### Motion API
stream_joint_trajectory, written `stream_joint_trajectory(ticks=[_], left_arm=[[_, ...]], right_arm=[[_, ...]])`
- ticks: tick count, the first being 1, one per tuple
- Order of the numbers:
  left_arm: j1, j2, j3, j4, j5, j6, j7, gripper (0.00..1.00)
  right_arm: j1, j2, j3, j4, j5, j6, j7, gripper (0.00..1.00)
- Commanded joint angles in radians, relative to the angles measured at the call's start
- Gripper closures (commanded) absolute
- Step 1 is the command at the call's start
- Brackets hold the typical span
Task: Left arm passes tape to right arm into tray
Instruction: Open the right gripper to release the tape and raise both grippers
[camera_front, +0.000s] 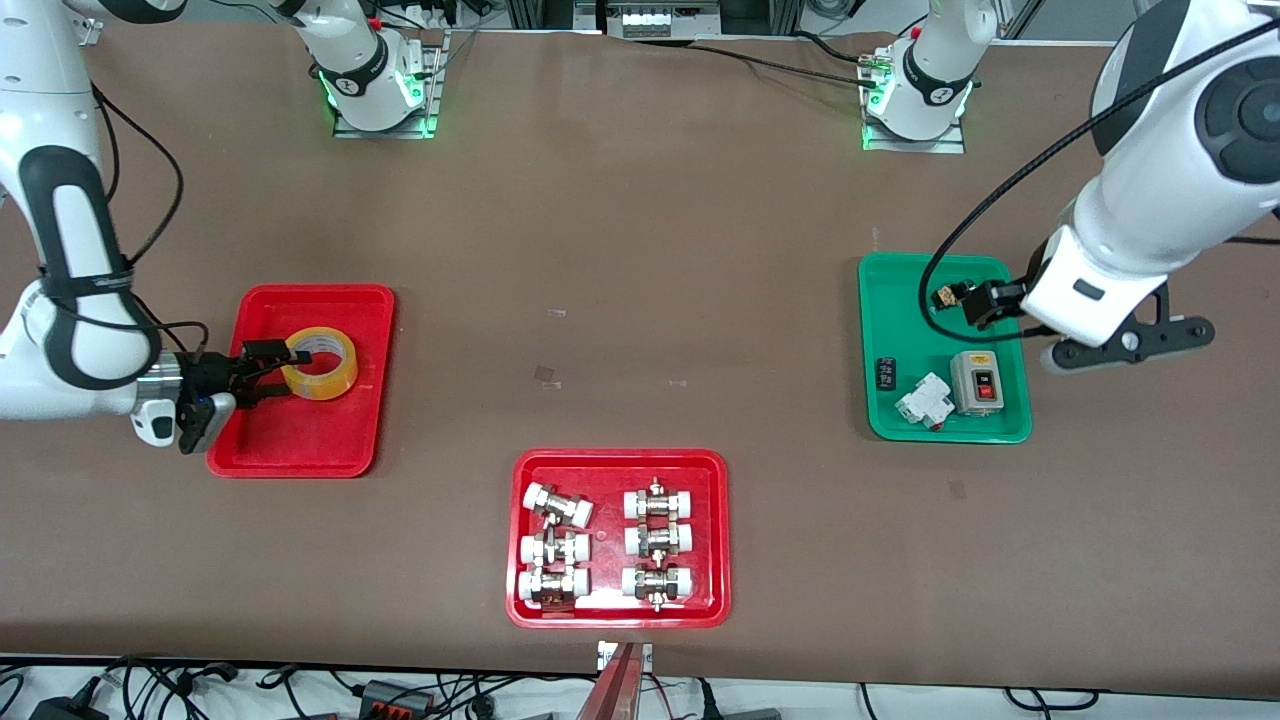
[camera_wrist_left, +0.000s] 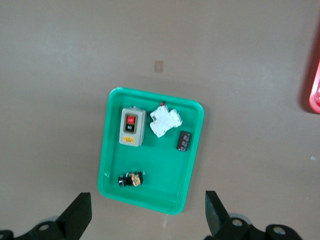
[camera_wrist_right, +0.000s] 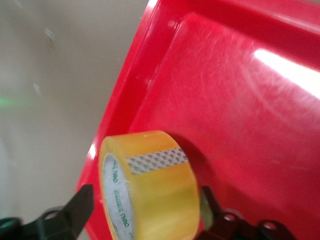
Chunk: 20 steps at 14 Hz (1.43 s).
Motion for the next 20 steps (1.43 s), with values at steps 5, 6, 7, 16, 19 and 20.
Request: stream_joint_trajectory(ticks=[5,6,7,16,19,20], left_arm=[[0.036,-0.139,-0.041,-0.124,-0.067,-0.028,-0.038,0.00],[0.040,-0.136,-0.038,-0.115,-0.067,-0.014,-0.046,0.00],[0.051,-0.130,-0.026,-0.109,-0.067,0.007,-0.025,0.00],[0.105,-0.110,-0.032,-0.072,-0.067,0.018,0.288,0.00],[0.108,-0.062,-0.032,-0.015,-0.082,-0.020,0.297,0.00],[0.091,-0.061,-0.041,-0.009,-0.081,-0.017,0.293,0.00]], right_arm=[[0.196,-0.247,-0.022,-0.062,-0.339,0.074,0.339,0.00],[0.208,-0.287,-0.022,-0.064,-0.360,0.054,0.419,0.00],[0.218,-0.328,-0.022,-0.062,-0.380,0.011,0.515,0.00],[0.299,-0.681,-0.010,-0.061,-0.436,-0.222,1.011,0.00],[0.296,-0.684,-0.012,0.003,-0.434,-0.259,1.045,0.00],[0.294,-0.671,-0.012,0.040,-0.433,-0.280,1.107,0.00]])
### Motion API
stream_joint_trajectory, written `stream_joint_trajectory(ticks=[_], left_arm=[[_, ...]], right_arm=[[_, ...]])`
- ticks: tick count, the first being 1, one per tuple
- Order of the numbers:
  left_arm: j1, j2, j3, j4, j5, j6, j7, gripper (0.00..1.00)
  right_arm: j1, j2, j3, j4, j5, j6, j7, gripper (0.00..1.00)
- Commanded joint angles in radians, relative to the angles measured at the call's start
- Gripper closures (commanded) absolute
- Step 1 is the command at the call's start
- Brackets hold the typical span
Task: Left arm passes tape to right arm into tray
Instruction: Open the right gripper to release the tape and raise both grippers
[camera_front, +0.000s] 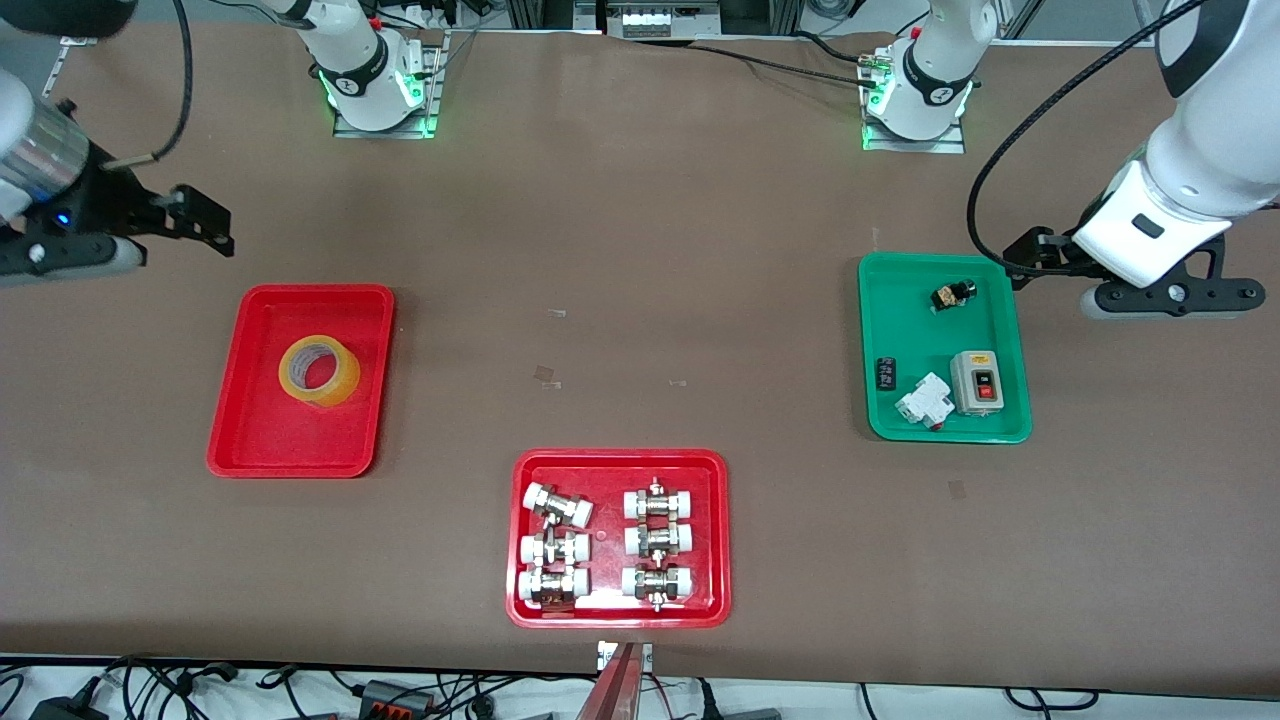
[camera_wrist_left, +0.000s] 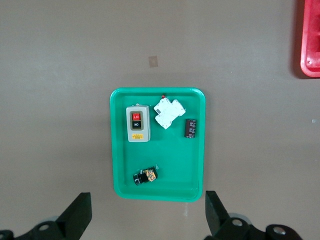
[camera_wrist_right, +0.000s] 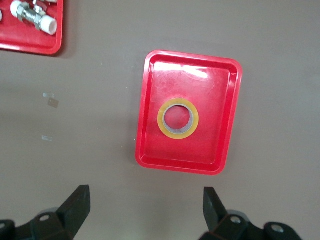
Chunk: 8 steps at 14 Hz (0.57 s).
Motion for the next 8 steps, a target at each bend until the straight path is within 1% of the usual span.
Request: stream_joint_trajectory(ticks=[1,2,3,5,6,7,8], left_arm=[[-0.038,0.034,-0.032,0.056,-0.011,-0.030,0.010,0.00],[-0.074,0.035,-0.045,0.054,-0.006,-0.028,-0.007,0.00],[-0.096,0.043,-0.045,0.054,-0.005,-0.026,-0.046,0.00],[-0.133,0.074,-0.048,0.080,0.021,-0.030,-0.033,0.00],[-0.121,0.072,-0.045,0.077,0.044,-0.028,-0.013,0.00],[-0.095,0.060,-0.034,0.068,0.038,-0.026,0.008,0.00],[-0.016,0.051,-0.045,0.063,0.026,-0.022,0.014,0.00]], right_arm=[[0.000,0.029,-0.002,0.084,-0.009,-0.068,0.157,0.00],[0.003,0.028,0.000,0.094,-0.013,-0.070,0.223,0.00],[0.003,0.028,0.000,0.100,-0.013,-0.076,0.245,0.00],[-0.001,0.025,-0.002,0.105,-0.007,-0.065,0.235,0.00],[-0.006,0.032,-0.003,0.105,-0.006,-0.067,0.233,0.00],[-0.004,0.032,-0.003,0.109,-0.007,-0.065,0.234,0.00],[-0.004,0.032,-0.003,0.109,-0.007,-0.067,0.233,0.00]])
